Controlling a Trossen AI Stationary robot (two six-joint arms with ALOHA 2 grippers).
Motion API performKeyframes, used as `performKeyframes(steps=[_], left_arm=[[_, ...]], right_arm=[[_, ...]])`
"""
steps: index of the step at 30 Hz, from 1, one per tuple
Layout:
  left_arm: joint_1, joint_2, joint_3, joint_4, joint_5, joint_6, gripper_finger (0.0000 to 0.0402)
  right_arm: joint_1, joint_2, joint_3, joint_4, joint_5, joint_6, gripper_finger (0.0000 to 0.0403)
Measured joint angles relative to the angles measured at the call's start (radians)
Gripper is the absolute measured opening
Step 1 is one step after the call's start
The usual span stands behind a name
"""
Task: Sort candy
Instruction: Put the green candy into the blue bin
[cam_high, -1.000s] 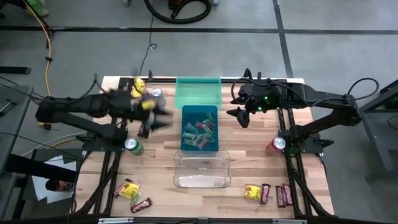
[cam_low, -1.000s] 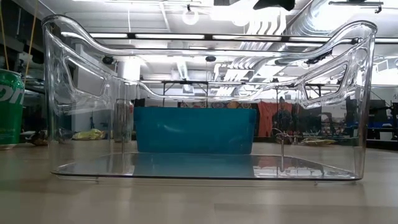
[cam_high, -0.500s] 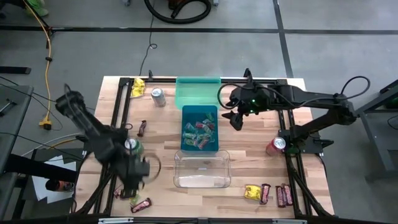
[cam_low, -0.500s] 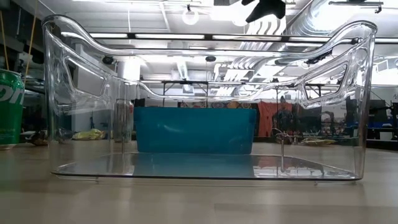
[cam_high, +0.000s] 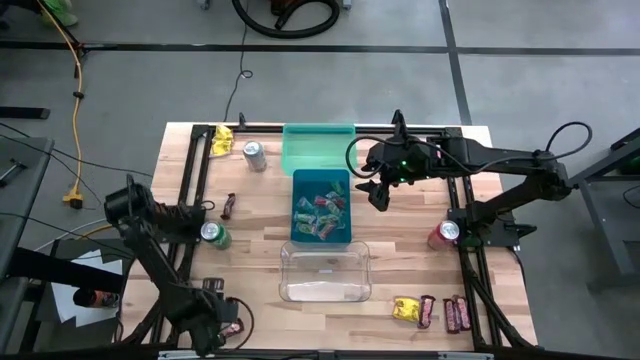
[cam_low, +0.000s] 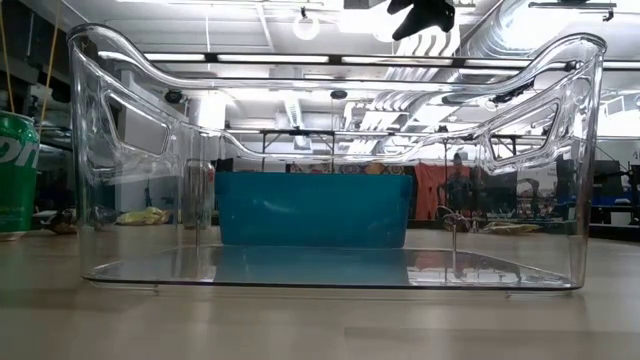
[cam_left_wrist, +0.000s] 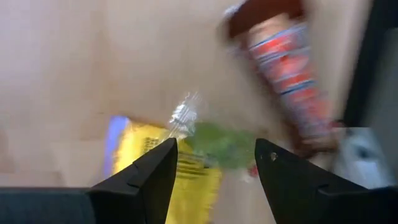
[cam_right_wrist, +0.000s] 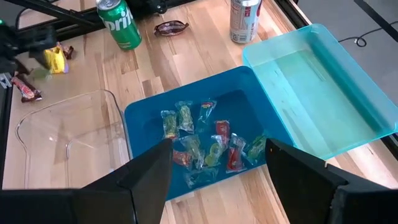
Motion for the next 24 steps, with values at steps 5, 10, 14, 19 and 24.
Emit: performKeyframes(steps=[5,10,14,19,24], left_arm=[[0.001,0.01,0.0,-0.008,-0.056,-0.003,0.0202],[0.001,0.01,-0.029,0.0,-0.077,-0.037,0.0196],[0.01,0.006,-0.081,0.07,-0.043,-0.077,0.0153],[0.03,-0.012,-0.097,0.095,-0.022,-0.082,0.0042],[0.085,-0.172,-0.098,0.064,-0.042,-0.045,0.0019]], right_arm=[[0.0,0.0,0.0,0.0,0.0,0.0,0.0252],[0.0,0.0,0.0,0.0,0.002,0.001,0.0252],[0.0,0.0,0.0,0.0,0.025,0.01,0.0252],[0.0,0.0,0.0,0.0,0.032,0.016,0.0252],[0.0,0.0,0.0,0.0,0.039,0.022,0.0252]])
